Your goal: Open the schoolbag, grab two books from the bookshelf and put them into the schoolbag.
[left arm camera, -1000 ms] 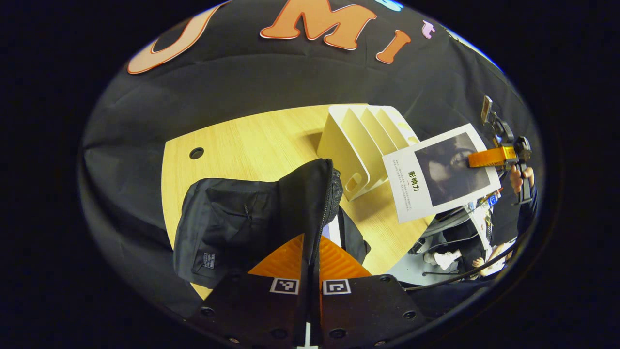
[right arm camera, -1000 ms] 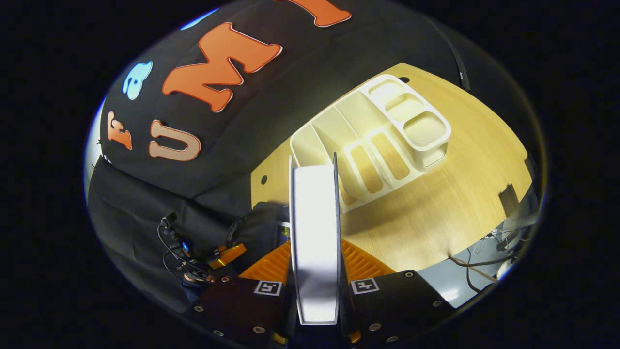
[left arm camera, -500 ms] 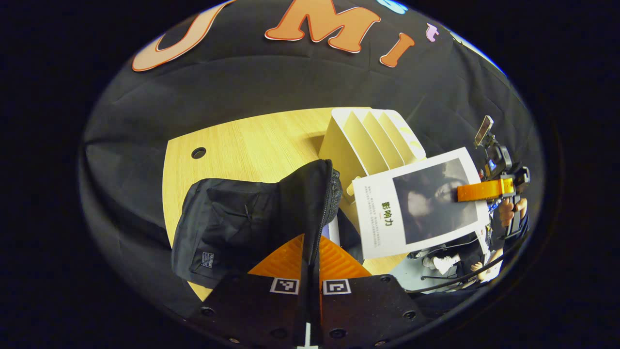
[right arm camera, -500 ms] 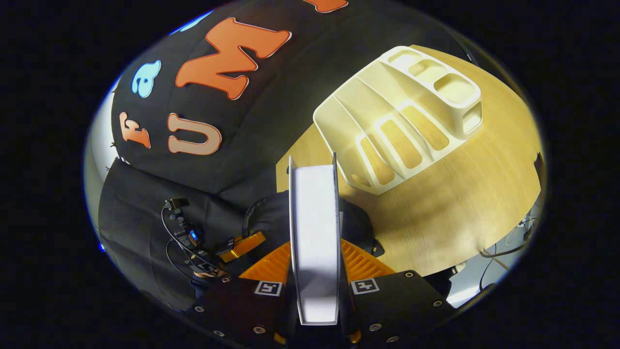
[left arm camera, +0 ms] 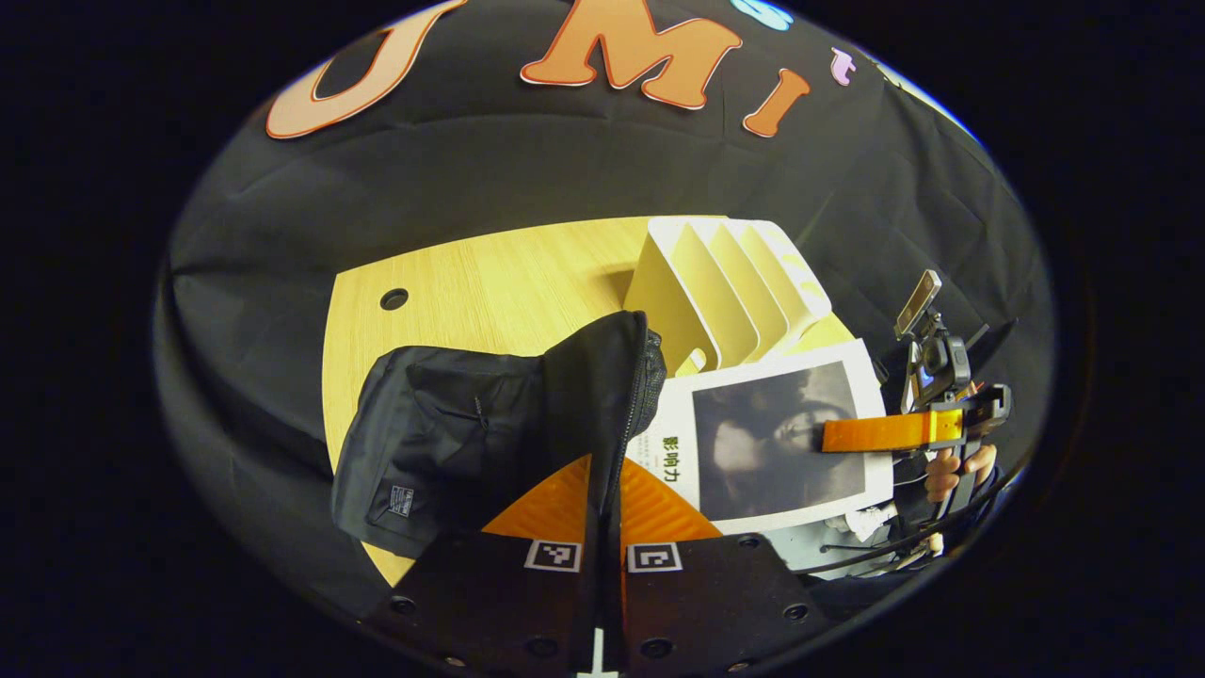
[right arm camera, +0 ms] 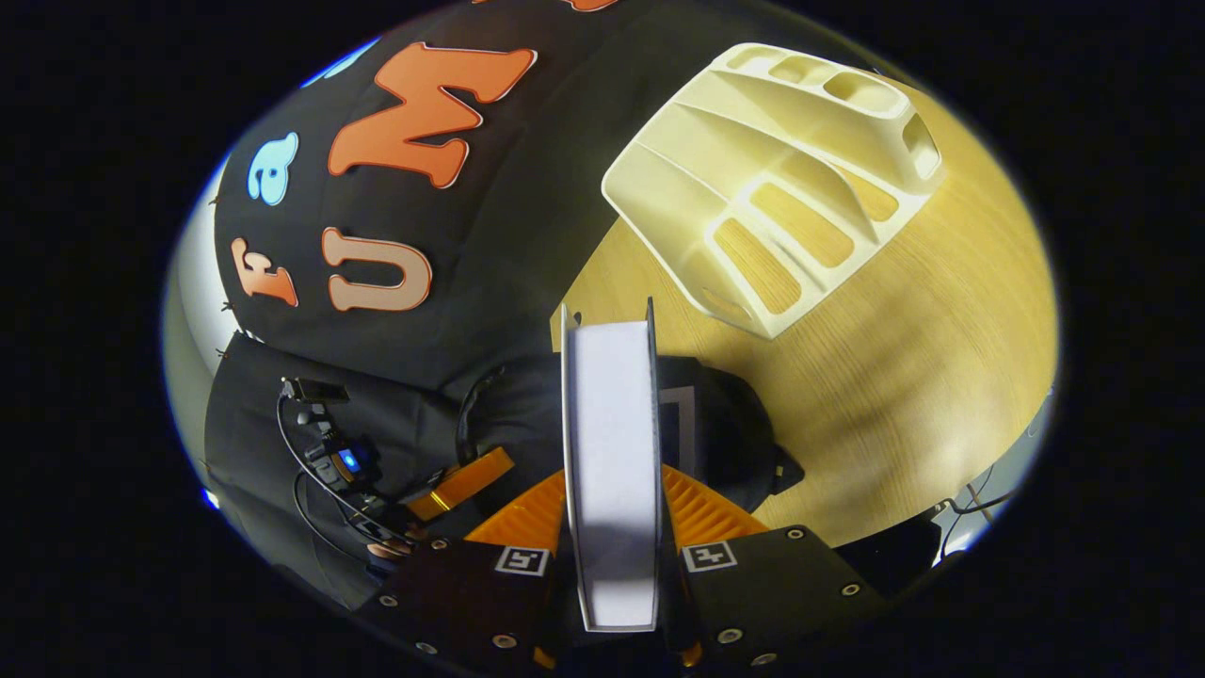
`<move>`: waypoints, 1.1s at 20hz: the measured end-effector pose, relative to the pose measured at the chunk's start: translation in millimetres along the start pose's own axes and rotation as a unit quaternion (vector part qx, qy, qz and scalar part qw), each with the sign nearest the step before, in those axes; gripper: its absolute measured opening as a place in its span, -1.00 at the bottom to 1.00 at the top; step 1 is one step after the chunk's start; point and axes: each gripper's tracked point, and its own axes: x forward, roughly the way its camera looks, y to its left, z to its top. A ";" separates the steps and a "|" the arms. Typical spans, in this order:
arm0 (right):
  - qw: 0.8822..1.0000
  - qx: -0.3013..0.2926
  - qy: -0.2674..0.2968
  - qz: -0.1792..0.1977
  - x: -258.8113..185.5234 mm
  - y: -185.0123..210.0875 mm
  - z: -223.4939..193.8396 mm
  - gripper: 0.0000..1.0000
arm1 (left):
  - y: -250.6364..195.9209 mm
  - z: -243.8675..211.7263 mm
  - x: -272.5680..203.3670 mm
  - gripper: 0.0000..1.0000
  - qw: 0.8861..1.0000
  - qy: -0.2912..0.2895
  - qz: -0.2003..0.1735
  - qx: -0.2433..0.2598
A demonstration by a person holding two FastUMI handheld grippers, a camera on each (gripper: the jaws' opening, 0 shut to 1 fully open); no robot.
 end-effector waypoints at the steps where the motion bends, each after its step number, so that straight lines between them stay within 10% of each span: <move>1: 1.000 0.001 0.000 0.008 5.9 3.4 -2.0 -0.26 | -1.3 1.7 -1.2 -0.92 1.000 -0.001 0.000 -0.001; 22: 0.997 0.038 0.009 0.065 134.8 13.7 -46.3 -0.26 | -9.2 5.0 -7.3 -0.92 0.999 -0.009 -0.003 0.044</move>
